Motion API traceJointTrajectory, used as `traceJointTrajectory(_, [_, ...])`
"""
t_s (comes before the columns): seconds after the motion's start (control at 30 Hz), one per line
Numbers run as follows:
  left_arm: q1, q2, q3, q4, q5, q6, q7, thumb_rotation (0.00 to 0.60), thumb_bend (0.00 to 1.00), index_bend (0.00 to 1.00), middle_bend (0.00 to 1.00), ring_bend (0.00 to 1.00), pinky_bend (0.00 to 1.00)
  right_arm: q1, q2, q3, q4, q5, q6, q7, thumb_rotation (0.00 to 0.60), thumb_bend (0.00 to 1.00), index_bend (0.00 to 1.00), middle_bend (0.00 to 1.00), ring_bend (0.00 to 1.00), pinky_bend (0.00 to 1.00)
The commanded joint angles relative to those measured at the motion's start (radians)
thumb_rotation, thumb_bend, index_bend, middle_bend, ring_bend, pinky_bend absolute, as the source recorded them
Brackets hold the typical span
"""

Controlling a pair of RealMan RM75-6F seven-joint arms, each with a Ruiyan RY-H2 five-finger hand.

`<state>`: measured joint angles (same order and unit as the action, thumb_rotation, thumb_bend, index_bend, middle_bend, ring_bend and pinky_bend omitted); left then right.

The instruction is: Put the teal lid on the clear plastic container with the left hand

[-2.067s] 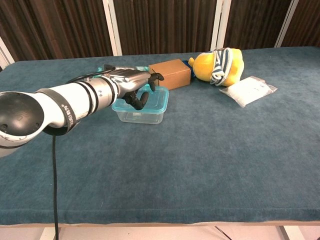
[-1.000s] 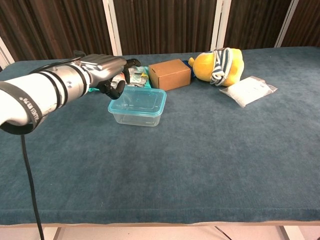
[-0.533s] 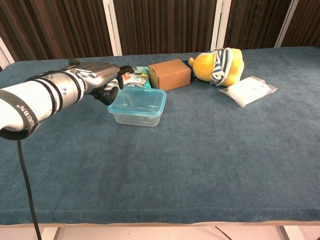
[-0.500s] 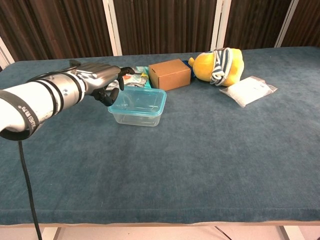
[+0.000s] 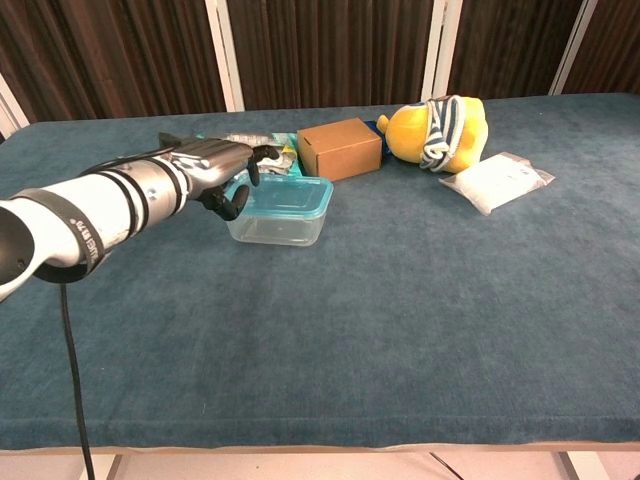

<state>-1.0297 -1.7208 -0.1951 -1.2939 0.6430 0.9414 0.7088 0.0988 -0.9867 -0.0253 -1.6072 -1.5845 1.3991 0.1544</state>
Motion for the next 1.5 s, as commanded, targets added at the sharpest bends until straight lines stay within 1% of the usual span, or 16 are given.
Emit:
traceJointTrajectory(0.03, [-0.001,-0.003,0.002,0.005,-0.007,-0.008,0.005,0.600,0.74,0.00,0.25,0.05,0.00,0.000,0.000,0.000,0.000,0.000,-0.001,0.000,0.600,0.20,0.00,0.00,0.00,0.00])
traceJointTrajectory(0.47, [-0.004,0.014,0.014,-0.037,-0.088,-0.037,0.046,0.600,0.74,0.00,0.30,0.09,0.00,0.002,-0.005,0.000,-0.004,0.002,-0.008,-0.018,0.600,0.20,0.00,0.00,0.00,0.00])
traceJointTrajectory(0.6, [-0.006,0.019,0.018,-0.046,-0.092,-0.034,0.051,0.600,0.74,0.00,0.30,0.10,0.00,0.003,-0.006,0.000,-0.005,0.004,-0.010,-0.021,0.600,0.20,0.00,0.00,0.00,0.00])
traceJointTrajectory(0.73, [-0.005,0.015,0.023,-0.040,-0.046,-0.002,0.047,0.600,0.74,0.00,0.28,0.08,0.00,0.004,-0.006,0.000,-0.006,0.004,-0.011,-0.023,0.600,0.20,0.00,0.00,0.00,0.00])
traceJointTrajectory(0.8, [-0.003,0.013,0.023,-0.038,-0.012,0.021,0.040,0.600,0.73,0.00,0.23,0.06,0.00,0.004,-0.006,0.000,-0.006,0.004,-0.011,-0.023,0.600,0.20,0.00,0.00,0.00,0.00])
traceJointTrajectory(0.83, [0.002,0.012,0.023,-0.039,0.034,0.052,0.026,0.600,0.72,0.00,0.19,0.05,0.00,0.004,-0.006,0.001,-0.006,0.004,-0.011,-0.024,0.600,0.20,0.00,0.00,0.00,0.00])
traceJointTrajectory(0.87, [0.014,0.025,0.019,-0.073,0.124,0.128,0.001,0.600,0.71,0.00,0.17,0.04,0.00,0.004,-0.007,0.001,-0.006,0.005,-0.011,-0.024,0.600,0.20,0.00,0.00,0.00,0.00])
traceJointTrajectory(0.9, [0.035,0.039,0.033,-0.107,0.183,0.176,-0.016,0.600,0.71,0.00,0.15,0.03,0.00,0.004,-0.007,0.001,-0.006,0.005,-0.011,-0.027,0.600,0.20,0.00,0.00,0.00,0.00])
traceJointTrajectory(1.07, [0.096,0.118,0.072,-0.266,0.299,0.296,0.002,0.600,0.67,0.00,0.14,0.03,0.00,0.003,-0.013,-0.001,-0.010,0.003,-0.011,-0.046,0.600,0.20,0.00,0.00,0.00,0.00])
traceJointTrajectory(1.17, [0.155,0.190,0.123,-0.403,0.375,0.387,0.034,0.600,0.66,0.00,0.14,0.03,0.00,0.003,-0.017,-0.001,-0.015,0.002,-0.010,-0.061,0.600,0.20,0.00,0.00,0.00,0.00])
traceJointTrajectory(1.27, [0.239,0.271,0.203,-0.534,0.474,0.498,0.061,0.600,0.65,0.00,0.14,0.03,0.00,0.002,-0.022,-0.001,-0.017,0.004,-0.011,-0.076,0.600,0.20,0.00,0.00,0.00,0.00])
traceJointTrajectory(1.3, [0.281,0.303,0.245,-0.572,0.524,0.548,0.064,0.600,0.64,0.00,0.14,0.03,0.00,0.002,-0.025,-0.001,-0.018,0.004,-0.012,-0.084,0.600,0.20,0.00,0.00,0.00,0.00])
traceJointTrajectory(1.37, [0.357,0.347,0.317,-0.607,0.601,0.633,0.057,0.600,0.60,0.00,0.13,0.02,0.00,0.002,-0.030,-0.001,-0.018,0.005,-0.014,-0.099,0.600,0.20,0.00,0.00,0.00,0.00])
traceJointTrajectory(1.4, [0.417,0.371,0.365,-0.611,0.645,0.696,0.048,0.600,0.57,0.00,0.12,0.02,0.00,0.002,-0.035,-0.002,-0.020,0.005,-0.015,-0.112,0.600,0.20,0.00,0.00,0.00,0.00])
traceJointTrajectory(1.47, [0.535,0.399,0.439,-0.589,0.682,0.804,0.018,0.600,0.49,0.00,0.08,0.00,0.00,0.001,-0.045,-0.003,-0.023,0.005,-0.016,-0.142,0.600,0.20,0.00,0.00,0.00,0.00])
traceJointTrajectory(1.5, [0.587,0.406,0.463,-0.572,0.681,0.843,-0.006,0.600,0.45,0.00,0.05,0.00,0.00,0.001,-0.050,-0.004,-0.025,0.004,-0.016,-0.157,0.600,0.20,0.00,0.00,0.00,0.00])
